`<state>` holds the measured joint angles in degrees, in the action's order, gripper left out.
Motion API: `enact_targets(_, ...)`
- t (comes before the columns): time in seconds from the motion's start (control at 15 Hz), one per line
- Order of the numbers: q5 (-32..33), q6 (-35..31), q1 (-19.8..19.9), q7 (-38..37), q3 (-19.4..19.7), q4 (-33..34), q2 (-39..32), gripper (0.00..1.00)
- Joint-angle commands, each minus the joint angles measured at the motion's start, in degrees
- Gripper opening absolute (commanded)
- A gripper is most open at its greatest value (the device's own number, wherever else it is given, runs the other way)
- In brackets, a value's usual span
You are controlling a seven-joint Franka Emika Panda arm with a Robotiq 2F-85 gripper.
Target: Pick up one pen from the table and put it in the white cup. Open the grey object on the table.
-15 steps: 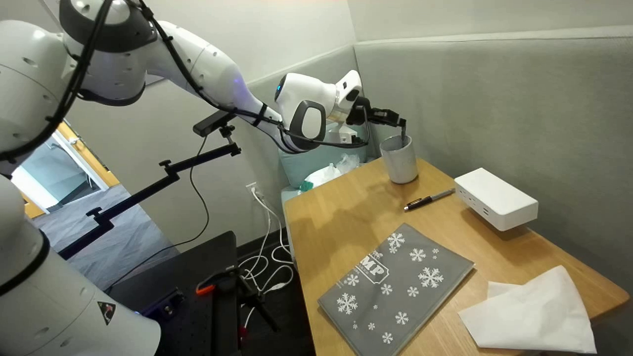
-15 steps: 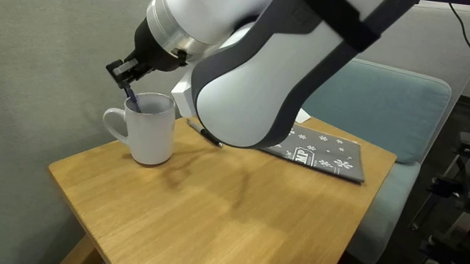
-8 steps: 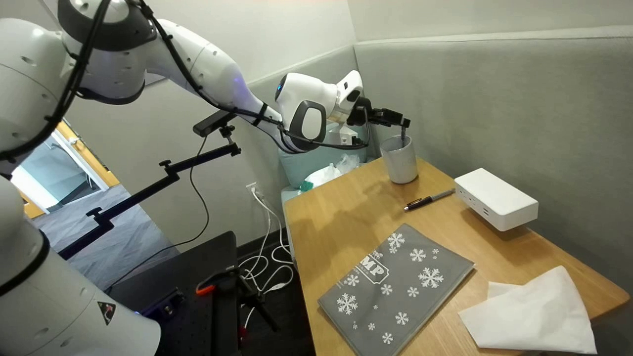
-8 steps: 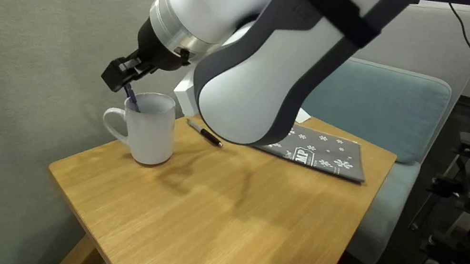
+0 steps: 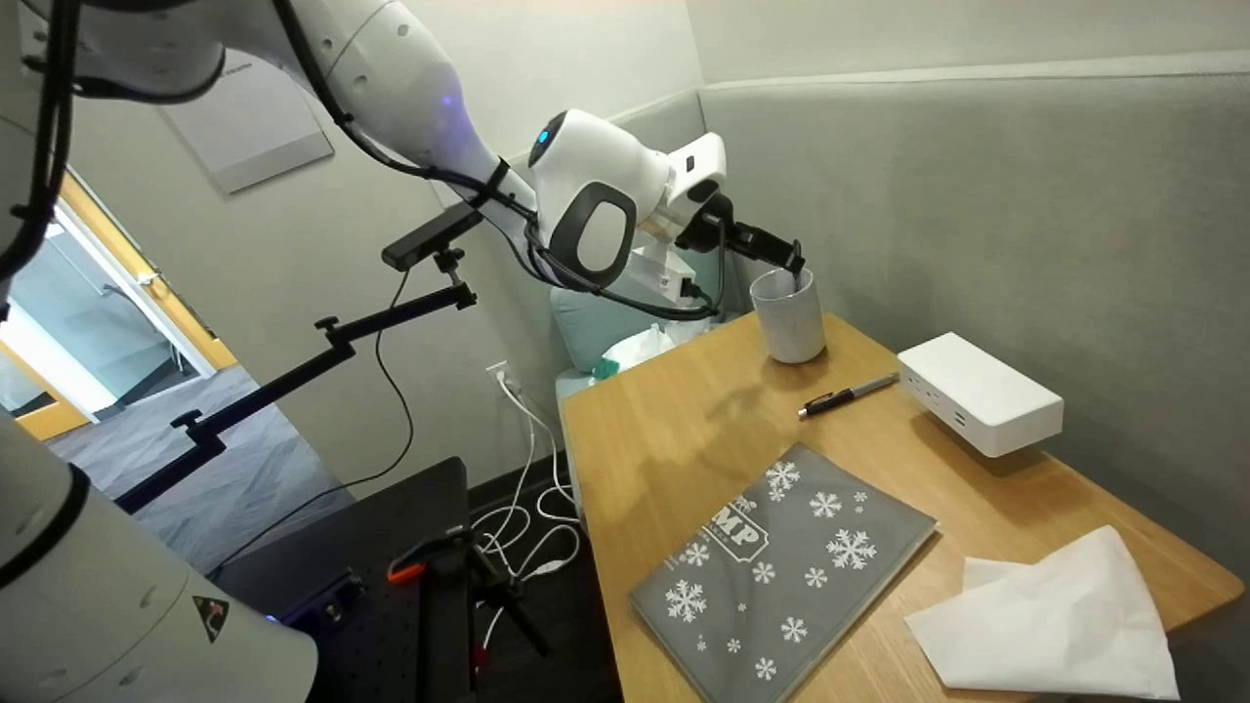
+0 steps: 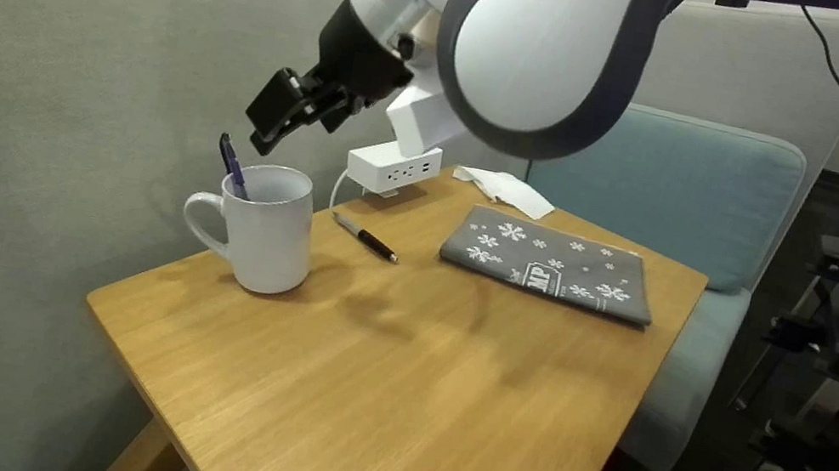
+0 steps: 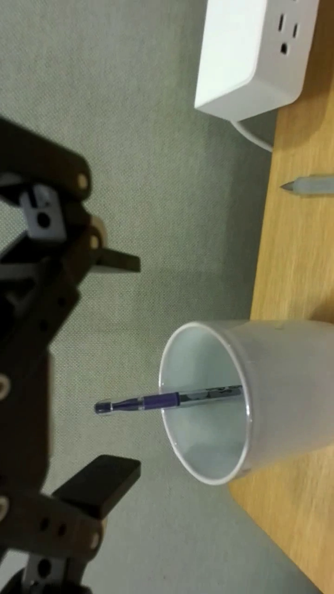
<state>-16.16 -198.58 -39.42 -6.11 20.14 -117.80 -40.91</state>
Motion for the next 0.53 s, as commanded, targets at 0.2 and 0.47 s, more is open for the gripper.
enact_targets(0.2,7.76,5.47,20.4,2.01,-15.92,-15.14,16.19,1.0)
enact_targets(0.47,8.94,16.35,27.44,1.43,-18.66,-17.82,20.05,1.0)
